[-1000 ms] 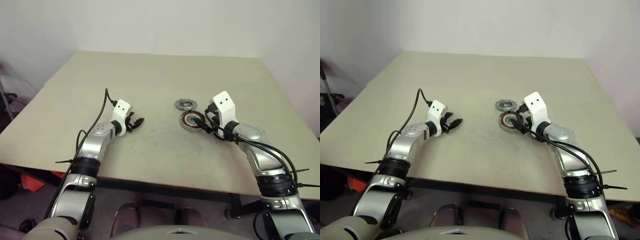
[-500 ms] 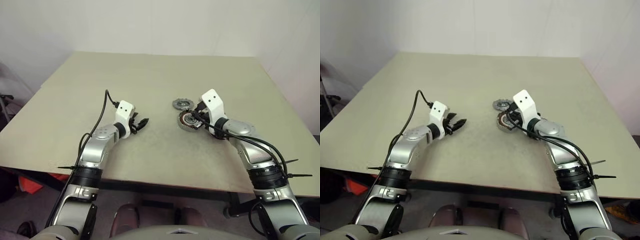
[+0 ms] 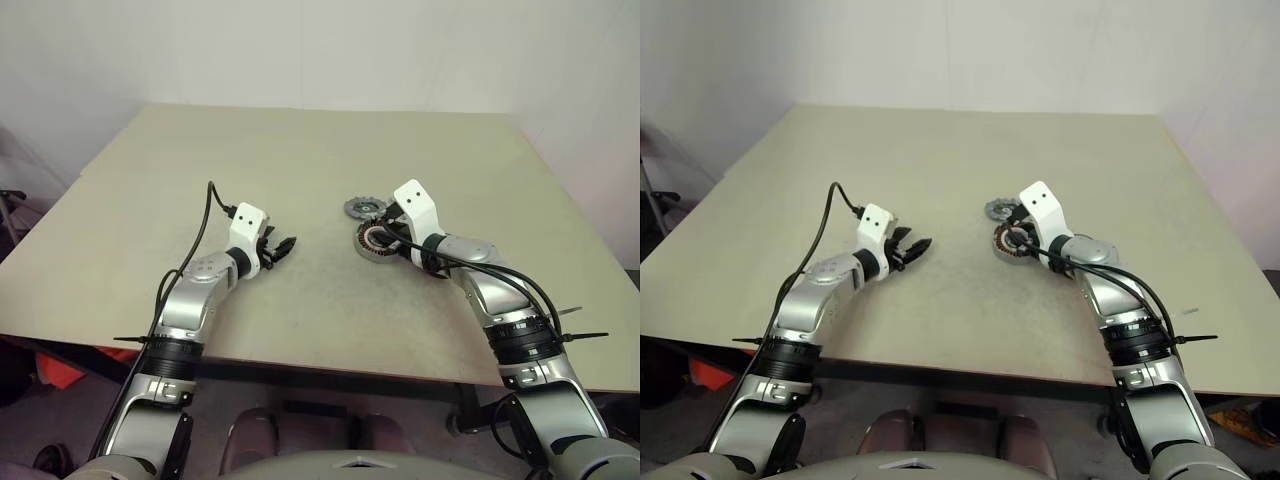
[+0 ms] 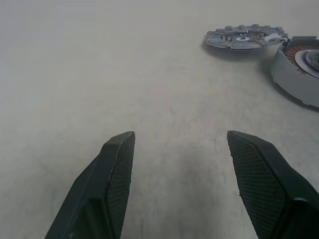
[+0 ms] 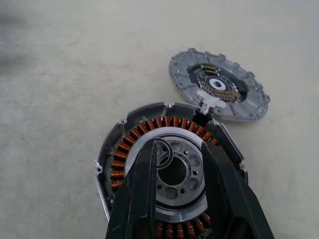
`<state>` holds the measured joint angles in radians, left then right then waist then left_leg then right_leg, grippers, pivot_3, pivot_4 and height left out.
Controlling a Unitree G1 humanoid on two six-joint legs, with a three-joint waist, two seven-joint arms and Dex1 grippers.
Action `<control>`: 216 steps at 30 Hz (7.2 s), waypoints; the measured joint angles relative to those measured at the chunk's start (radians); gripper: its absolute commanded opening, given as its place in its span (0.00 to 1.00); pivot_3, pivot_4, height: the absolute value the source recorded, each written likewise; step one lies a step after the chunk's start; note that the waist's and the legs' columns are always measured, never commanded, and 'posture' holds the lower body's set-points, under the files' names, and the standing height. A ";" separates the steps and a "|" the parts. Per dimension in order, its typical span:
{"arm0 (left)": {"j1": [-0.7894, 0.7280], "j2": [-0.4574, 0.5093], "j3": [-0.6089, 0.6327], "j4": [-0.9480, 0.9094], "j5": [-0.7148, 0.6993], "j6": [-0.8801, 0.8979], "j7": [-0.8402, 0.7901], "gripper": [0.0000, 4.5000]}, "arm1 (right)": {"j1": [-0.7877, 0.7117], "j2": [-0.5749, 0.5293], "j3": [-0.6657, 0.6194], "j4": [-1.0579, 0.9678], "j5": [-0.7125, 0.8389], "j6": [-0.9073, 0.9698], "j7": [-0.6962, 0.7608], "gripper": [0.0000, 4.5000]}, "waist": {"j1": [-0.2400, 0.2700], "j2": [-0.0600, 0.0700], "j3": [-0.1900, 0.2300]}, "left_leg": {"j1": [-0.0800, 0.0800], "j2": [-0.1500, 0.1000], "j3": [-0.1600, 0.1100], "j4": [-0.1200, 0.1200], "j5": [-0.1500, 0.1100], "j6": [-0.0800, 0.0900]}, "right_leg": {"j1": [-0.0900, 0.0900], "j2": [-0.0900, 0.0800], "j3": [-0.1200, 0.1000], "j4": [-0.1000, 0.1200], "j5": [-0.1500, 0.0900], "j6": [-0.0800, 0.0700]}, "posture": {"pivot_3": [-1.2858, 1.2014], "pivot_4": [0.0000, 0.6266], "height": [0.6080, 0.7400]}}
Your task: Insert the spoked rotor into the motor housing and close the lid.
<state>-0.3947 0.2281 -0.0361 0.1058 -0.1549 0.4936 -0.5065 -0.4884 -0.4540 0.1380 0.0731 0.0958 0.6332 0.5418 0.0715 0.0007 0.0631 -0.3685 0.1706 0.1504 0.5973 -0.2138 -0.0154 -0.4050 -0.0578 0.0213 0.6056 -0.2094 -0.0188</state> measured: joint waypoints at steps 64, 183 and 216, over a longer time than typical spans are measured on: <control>0.039 -0.009 -0.057 -0.025 0.003 0.008 0.028 0.69 | -0.009 -0.011 0.007 -0.005 -0.020 0.028 0.032 0.38 | 0.001 0.000 0.000 | 0.000 0.000 0.000 0.001 0.001 0.001 | 0.000 0.000 0.000 0.002 0.000 0.000 | 0.52 0.00 1.00; -0.249 -0.159 -0.125 0.297 0.012 -0.136 -0.137 0.16 | 0.228 -0.229 -0.146 -0.322 0.051 0.116 0.071 0.37 | 0.030 0.000 0.000 | 0.004 0.000 -0.001 0.001 0.003 0.001 | 0.005 -0.001 -0.002 0.001 0.001 -0.001 | 0.52 0.00 1.00; -0.623 -0.354 -0.156 0.978 0.158 -0.451 -0.135 0.24 | 0.341 -0.208 -0.097 -0.482 0.087 0.140 0.062 0.37 | 0.032 0.000 0.000 | 0.004 -0.001 -0.002 0.001 0.003 0.003 | 0.005 -0.001 -0.002 0.001 0.001 -0.001 | 0.52 0.00 1.00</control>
<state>-1.0178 -0.1254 -0.1918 1.0842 0.0029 0.0425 -0.6419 -0.1477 -0.6618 0.0412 -0.4088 0.1824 0.7734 0.6035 0.1031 0.0008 0.0630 -0.3648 0.1697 0.1481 0.5981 -0.2107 -0.0120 -0.3997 -0.0593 0.0197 0.6063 -0.2084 -0.0199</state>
